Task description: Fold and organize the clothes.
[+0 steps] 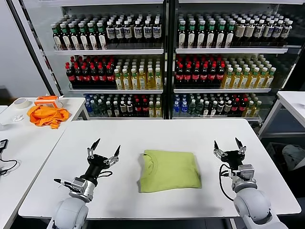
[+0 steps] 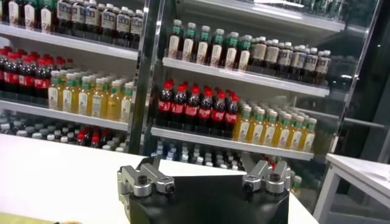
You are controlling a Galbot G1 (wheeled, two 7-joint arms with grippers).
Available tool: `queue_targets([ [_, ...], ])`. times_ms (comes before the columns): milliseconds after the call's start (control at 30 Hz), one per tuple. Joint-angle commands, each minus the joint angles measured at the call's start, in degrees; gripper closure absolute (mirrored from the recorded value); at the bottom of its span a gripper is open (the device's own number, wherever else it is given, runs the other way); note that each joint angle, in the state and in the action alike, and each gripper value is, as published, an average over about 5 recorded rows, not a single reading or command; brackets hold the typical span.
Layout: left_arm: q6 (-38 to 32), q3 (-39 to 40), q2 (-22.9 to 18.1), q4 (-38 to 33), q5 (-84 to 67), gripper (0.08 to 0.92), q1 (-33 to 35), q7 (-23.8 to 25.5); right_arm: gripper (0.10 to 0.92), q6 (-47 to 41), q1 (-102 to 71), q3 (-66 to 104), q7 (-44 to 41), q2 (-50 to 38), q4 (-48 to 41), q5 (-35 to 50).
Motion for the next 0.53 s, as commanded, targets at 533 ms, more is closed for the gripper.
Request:
queue_targets([
  [533,-2.25,0.16,-1.24,3.54,-4.23,0.177,-2.5,3.34,0.203,2.42,-0.07,1.26,-1.77,0.46,-2.16,-2.73],
])
